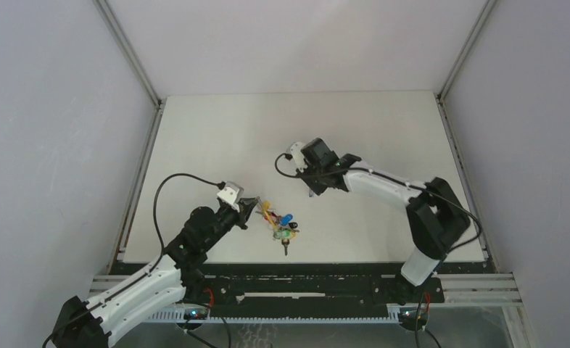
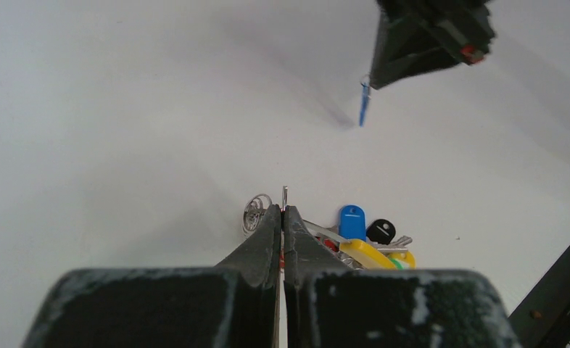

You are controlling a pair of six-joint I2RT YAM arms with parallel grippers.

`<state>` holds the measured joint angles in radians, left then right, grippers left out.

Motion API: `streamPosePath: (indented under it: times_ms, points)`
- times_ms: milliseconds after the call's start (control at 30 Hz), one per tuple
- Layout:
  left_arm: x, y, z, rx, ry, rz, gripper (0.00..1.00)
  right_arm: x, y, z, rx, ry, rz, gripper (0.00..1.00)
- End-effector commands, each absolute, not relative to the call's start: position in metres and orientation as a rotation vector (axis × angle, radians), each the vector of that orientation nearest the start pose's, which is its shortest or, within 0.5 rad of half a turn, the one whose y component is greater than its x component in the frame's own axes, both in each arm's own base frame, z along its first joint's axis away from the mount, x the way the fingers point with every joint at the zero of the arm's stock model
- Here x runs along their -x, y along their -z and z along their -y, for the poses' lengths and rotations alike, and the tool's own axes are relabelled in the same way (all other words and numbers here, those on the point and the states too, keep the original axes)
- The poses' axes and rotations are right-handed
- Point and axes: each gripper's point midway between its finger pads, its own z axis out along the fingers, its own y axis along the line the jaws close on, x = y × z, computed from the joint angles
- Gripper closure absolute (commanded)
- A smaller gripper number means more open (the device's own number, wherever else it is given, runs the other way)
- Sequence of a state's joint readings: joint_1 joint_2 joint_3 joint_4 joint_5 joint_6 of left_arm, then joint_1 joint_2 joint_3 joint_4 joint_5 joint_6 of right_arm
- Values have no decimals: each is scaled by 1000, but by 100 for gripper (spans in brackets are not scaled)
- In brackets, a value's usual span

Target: Put the keys on the keyring

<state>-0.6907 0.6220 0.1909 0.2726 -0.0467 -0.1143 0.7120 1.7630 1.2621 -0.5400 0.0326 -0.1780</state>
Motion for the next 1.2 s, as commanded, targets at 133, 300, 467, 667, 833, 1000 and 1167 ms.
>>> streamPosePath:
  times_ms: [133, 300, 467, 667, 833, 1000, 1167]
  points:
    - [-231, -176, 184, -414, 586, -1586, 100, -283, -128, -287, 970, -507, -2045, 100]
    - [-231, -177, 183, -408, 586, -1582, 100, -255, -115, -289, 1009, -558, -2071, 100]
    - [-231, -177, 184, -404, 593, -1578, 100, -228, -113, -294, 1016, -671, -1991, 100]
    - [-231, -176, 185, -407, 593, -1583, 100, -219, -107, -303, 989, -780, -1948, 100]
    - [-232, -176, 184, -401, 590, -1582, 100, -221, -98, -316, 942, -857, -1941, 100]
    - [-232, -176, 183, -398, 587, -1581, 100, -235, -84, -313, 831, -873, -1965, 100]
    - [-232, -175, 184, -396, 590, -1580, 100, -254, -71, -305, 706, -900, -1997, 100]
